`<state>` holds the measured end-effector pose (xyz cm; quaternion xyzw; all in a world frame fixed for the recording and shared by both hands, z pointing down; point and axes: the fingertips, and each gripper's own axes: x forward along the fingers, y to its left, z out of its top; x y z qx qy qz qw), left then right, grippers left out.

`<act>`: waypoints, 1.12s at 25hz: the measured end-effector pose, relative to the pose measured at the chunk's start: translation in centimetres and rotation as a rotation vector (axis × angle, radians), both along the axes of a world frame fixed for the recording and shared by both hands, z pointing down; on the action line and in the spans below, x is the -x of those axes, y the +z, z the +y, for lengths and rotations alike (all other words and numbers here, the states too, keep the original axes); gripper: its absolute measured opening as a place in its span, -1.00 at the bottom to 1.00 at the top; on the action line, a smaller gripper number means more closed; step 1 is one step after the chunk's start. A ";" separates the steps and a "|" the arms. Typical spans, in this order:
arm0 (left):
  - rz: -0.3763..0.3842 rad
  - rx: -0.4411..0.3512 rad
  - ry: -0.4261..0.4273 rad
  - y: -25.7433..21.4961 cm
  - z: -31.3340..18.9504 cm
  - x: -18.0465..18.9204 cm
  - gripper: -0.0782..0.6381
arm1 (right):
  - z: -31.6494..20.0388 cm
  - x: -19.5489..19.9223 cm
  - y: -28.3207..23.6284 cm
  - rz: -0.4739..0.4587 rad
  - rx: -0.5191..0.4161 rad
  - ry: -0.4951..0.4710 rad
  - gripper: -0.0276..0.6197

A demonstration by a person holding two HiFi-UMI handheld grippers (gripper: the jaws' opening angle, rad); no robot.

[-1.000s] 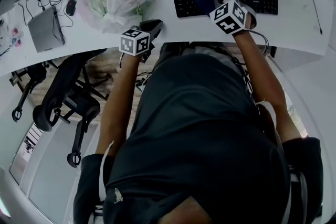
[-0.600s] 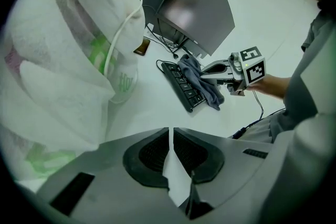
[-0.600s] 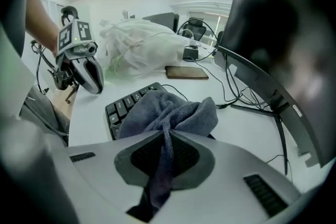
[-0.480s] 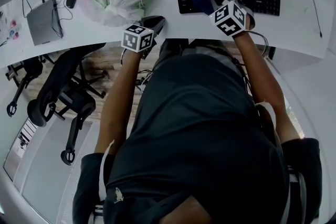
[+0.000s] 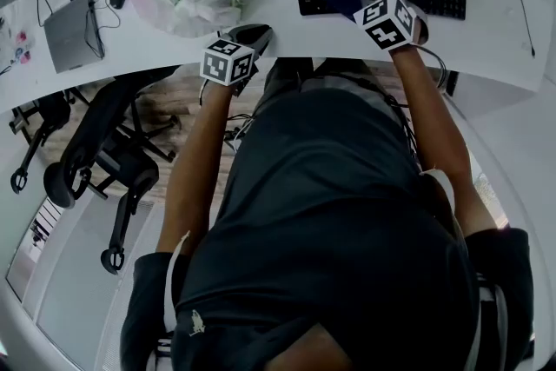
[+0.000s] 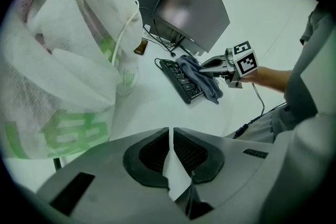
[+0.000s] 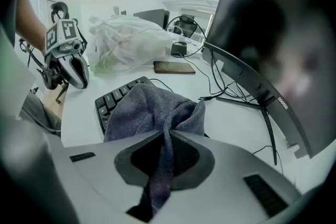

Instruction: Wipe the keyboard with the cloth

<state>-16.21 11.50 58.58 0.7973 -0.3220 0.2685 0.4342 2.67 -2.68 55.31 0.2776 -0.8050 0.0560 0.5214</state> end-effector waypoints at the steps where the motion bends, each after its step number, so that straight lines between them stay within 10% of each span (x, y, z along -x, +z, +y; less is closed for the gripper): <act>1: 0.000 0.000 0.005 0.0 0.1 0.0 -0.70 | 0.1 0.2 -0.1 -0.001 0.000 -0.003 -0.82; 15: -0.048 -0.028 -0.145 0.2 -0.2 2.1 -0.74 | 2.3 2.9 0.5 0.006 0.013 -0.317 -0.82; 22: -0.071 -0.043 -0.196 0.0 -2.7 1.0 -0.77 | -3.9 -5.8 -0.4 0.096 -0.020 -0.059 -0.82; 28: -0.074 -0.041 -0.235 0.0 -4.5 -0.5 -0.77 | 0.0 -0.1 -0.2 -0.027 -0.008 -0.258 -0.82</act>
